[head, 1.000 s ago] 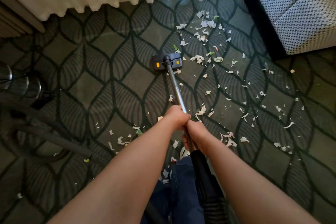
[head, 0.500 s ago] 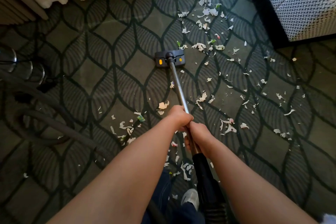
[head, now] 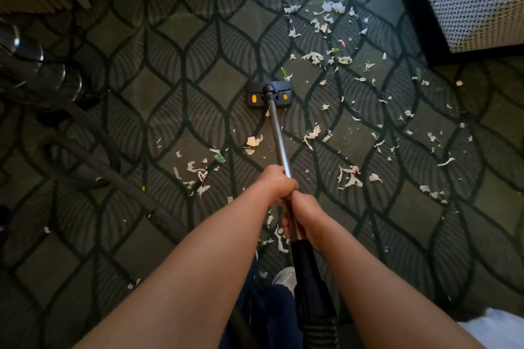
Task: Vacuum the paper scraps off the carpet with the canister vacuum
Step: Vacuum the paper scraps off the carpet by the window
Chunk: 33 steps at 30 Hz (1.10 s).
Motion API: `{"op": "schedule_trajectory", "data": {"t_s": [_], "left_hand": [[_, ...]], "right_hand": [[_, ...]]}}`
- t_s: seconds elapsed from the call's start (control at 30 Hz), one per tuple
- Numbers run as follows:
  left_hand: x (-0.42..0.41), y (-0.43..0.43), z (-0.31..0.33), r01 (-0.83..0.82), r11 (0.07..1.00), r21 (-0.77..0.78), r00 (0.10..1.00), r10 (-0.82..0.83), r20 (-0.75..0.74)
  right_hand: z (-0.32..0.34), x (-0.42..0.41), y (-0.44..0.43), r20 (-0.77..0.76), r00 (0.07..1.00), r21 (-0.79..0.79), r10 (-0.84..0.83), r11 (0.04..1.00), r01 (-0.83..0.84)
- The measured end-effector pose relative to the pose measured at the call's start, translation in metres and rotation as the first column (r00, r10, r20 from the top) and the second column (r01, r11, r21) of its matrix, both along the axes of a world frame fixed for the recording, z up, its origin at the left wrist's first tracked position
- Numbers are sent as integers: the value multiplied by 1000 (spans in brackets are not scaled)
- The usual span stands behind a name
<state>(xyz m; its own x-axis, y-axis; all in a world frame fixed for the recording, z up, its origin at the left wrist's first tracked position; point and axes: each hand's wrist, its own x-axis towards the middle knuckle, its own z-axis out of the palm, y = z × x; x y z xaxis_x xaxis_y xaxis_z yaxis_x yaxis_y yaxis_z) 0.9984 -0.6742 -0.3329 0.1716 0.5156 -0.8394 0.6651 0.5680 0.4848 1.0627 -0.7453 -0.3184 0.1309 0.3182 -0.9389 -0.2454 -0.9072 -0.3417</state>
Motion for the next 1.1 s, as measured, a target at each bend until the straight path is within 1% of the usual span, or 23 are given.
{"op": "schedule_trajectory", "data": {"t_s": [0.2,0.47,0.63,0.73,0.93,1.0,1.03,1.1], "left_hand": [[-5,-34,4,2,998,58,1000,-2,-13],[-10,-75,26,-41,999,35,999,42,-34],[-15,-90,47,-89,996,13,996,89,-28],[-24,-95,58,-81,997,4,996,81,-37],[-57,-98,55,-131,991,3,989,131,-68],[-71,-97,53,-155,988,24,984,157,-82],[-81,-95,52,-175,984,36,979,178,-96],[-96,-95,50,-186,981,51,971,191,-141]], "right_hand": [[5,-2,-32,-18,1000,3,-21,1000,21],[22,-8,-70,-77,996,-39,-48,998,45],[34,-12,-83,-166,981,-65,-96,994,87],[38,-20,-88,-231,965,-82,-127,990,111],[48,-52,-91,-363,917,-60,-165,986,154],[50,-60,-91,-427,896,-31,-125,992,124],[50,-63,-91,-431,900,-20,-70,998,67],[48,-66,-91,-382,923,-15,50,998,-60]]}}
